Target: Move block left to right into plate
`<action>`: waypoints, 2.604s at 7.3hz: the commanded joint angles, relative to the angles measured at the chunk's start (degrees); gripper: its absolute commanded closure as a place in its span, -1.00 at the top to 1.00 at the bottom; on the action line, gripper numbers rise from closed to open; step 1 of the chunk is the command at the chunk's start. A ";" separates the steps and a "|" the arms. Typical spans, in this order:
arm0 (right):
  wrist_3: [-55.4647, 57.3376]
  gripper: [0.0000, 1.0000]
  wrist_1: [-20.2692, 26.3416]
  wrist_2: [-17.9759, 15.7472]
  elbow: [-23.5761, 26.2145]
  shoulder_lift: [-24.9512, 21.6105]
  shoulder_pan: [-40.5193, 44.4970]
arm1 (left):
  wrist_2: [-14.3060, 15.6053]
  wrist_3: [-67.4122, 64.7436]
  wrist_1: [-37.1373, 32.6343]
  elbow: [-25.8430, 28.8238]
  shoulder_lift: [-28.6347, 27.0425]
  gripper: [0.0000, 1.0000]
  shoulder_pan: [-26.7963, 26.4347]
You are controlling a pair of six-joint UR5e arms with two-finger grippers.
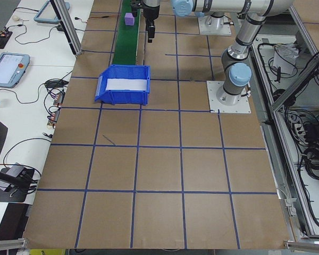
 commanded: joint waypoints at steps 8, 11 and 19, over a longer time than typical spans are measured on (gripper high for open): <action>46.67 1.00 -1.76 23.76 -21.02 18.19 39.14 | 0.00 0.00 0.01 -0.19 0.00 1.00 -0.09; 48.92 1.00 -3.34 22.71 -20.33 21.17 40.74 | -0.09 0.00 0.10 -0.28 -0.09 1.00 0.00; 36.99 -0.63 -3.70 -0.48 -18.22 18.47 39.25 | -0.18 0.00 0.10 -0.28 -0.09 1.00 0.00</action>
